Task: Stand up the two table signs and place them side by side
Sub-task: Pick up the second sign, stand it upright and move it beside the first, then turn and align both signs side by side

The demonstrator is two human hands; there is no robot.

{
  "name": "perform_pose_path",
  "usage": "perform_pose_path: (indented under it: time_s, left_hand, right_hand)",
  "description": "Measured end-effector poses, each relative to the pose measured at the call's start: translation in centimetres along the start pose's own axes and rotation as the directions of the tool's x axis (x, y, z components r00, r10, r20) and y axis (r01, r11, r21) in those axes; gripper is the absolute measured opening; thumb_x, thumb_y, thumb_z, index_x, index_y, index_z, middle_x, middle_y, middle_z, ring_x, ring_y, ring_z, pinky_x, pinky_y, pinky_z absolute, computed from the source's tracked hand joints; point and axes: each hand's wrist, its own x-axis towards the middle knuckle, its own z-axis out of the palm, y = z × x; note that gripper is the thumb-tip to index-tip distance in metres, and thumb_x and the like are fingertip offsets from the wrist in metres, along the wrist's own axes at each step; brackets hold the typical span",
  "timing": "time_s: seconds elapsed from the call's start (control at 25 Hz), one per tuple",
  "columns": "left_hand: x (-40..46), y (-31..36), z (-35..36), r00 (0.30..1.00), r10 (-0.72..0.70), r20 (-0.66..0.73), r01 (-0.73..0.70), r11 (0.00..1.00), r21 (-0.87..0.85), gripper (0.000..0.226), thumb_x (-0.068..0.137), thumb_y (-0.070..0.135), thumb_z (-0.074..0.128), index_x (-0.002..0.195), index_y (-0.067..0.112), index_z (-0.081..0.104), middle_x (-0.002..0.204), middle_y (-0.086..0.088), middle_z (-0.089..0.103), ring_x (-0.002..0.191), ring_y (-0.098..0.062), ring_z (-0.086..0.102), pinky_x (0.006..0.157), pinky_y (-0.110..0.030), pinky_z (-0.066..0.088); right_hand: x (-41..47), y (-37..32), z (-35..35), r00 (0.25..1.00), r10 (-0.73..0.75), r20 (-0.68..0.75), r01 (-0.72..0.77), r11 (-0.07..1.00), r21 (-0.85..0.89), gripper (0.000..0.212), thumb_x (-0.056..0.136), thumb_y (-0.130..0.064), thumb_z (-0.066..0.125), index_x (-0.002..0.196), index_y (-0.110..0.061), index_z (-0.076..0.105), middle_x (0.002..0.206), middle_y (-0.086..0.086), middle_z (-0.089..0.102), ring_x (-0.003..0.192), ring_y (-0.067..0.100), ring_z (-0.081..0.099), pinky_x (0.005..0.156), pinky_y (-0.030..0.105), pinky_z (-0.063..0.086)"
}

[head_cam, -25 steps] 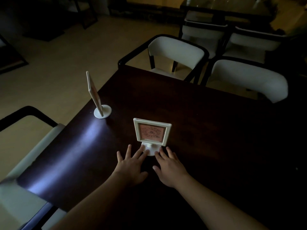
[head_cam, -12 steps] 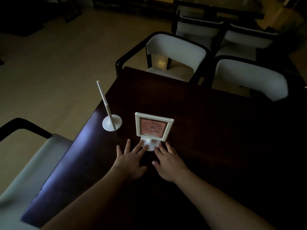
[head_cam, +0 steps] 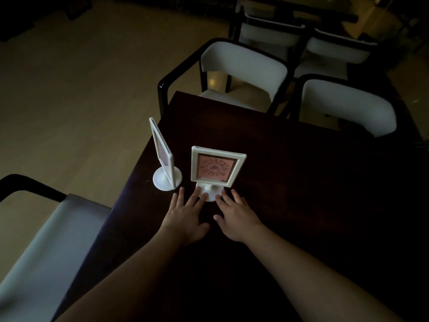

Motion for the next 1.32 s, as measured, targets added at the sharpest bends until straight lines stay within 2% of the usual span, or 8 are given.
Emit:
perform_pose_path:
  time_s: [0.24,0.4,0.56,0.72,0.88,1.0,1.16,1.32]
  left_hand:
    - [-1.0,-1.4,0.0,0.988,0.119,-0.1,-0.136,0.971,-0.194,0.085,0.087,0.05,0.047,0.157,0.029,0.005,0.166,-0.001,0.0,0.15,-0.031,-0.009,0.12,-0.045,0.001]
    - [-3.6,-4.9,-0.5,0.963,0.234,-0.132,-0.261,0.931,-0.254,0.072,0.089,0.051,0.049,0.154,0.03,0.025,0.16,-0.001,0.027,0.149,-0.019,0.015,0.12,-0.036,0.018]
    - [-5.9,-10.2,-2.2,0.976,0.131,-0.172,-0.179,0.935,-0.305,0.066,0.086,0.056,0.052,0.147,0.03,0.04,0.148,-0.001,0.045,0.138,-0.016,0.037,0.112,-0.029,0.029]
    - [-6.0,-13.9,-6.8,0.939,-0.001,-0.343,-0.128,0.926,-0.355,0.065,0.086,0.044,0.066,0.142,0.017,0.047,0.129,-0.01,0.057,0.116,-0.031,0.056,0.095,-0.049,0.048]
    - [-5.4,-13.2,-13.4,0.811,0.027,-0.584,-0.223,0.938,-0.266,0.065,0.086,0.05,0.06,0.141,0.021,0.043,0.131,-0.007,0.053,0.115,-0.026,0.053,0.09,-0.045,0.049]
    - [-5.1,-11.5,-17.6,0.726,0.173,-0.666,-0.315,0.944,-0.098,0.065,0.088,0.041,0.065,0.144,0.02,0.041,0.138,-0.01,0.05,0.121,-0.028,0.049,0.093,-0.048,0.048]
    - [-4.0,-9.9,-20.8,0.771,0.348,-0.534,-0.333,0.934,0.127,0.069,0.09,0.035,0.066,0.151,0.024,0.034,0.154,-0.009,0.039,0.145,-0.03,0.027,0.114,-0.055,0.029]
    - [-2.4,-9.8,-21.9,0.802,0.432,-0.414,-0.348,0.899,0.264,0.065,0.093,0.038,0.06,0.151,0.027,0.032,0.157,-0.003,0.034,0.15,-0.023,0.012,0.119,-0.051,0.015]
  right_hand:
    - [-0.2,-0.4,-1.0,1.0,0.013,0.013,-0.012,1.0,-0.028,0.066,0.101,-0.043,0.042,0.157,-0.022,0.014,0.167,0.003,0.009,0.152,0.032,0.005,0.12,0.05,0.015]
    - [-1.5,-1.3,-3.1,0.998,-0.01,-0.054,0.015,0.997,0.079,0.056,0.101,-0.039,0.048,0.151,-0.02,0.034,0.159,0.003,0.034,0.142,0.028,0.032,0.11,0.045,0.037]
    - [-3.0,-2.8,-6.1,0.973,-0.087,-0.214,0.111,0.988,0.104,0.041,0.098,-0.036,0.055,0.135,-0.019,0.055,0.135,-0.001,0.058,0.122,0.02,0.051,0.091,0.039,0.05]
    - [-3.8,-4.7,-10.2,0.907,-0.177,-0.383,0.236,0.965,0.114,0.033,0.094,-0.028,0.062,0.125,-0.017,0.062,0.12,-0.001,0.063,0.113,0.019,0.057,0.085,0.041,0.053]
    - [-4.1,-6.3,-14.2,0.805,-0.224,-0.549,0.314,0.947,0.075,0.027,0.091,-0.019,0.067,0.118,-0.012,0.067,0.112,0.004,0.067,0.105,0.022,0.062,0.081,0.041,0.054]
    - [-4.0,-6.9,-16.4,0.761,-0.237,-0.604,0.305,0.952,0.01,0.028,0.09,-0.015,0.068,0.117,-0.011,0.067,0.109,0.004,0.066,0.103,0.021,0.059,0.078,0.041,0.054]
    - [-3.6,-7.0,-17.8,0.788,-0.216,-0.576,0.259,0.966,-0.009,0.039,0.089,-0.016,0.069,0.127,-0.01,0.062,0.123,0.005,0.063,0.114,0.023,0.055,0.086,0.041,0.051]
    - [-2.8,-7.0,-18.3,0.847,-0.151,-0.509,0.17,0.985,-0.01,0.048,0.092,-0.021,0.067,0.138,-0.014,0.054,0.133,0.002,0.057,0.122,0.022,0.049,0.093,0.042,0.048]
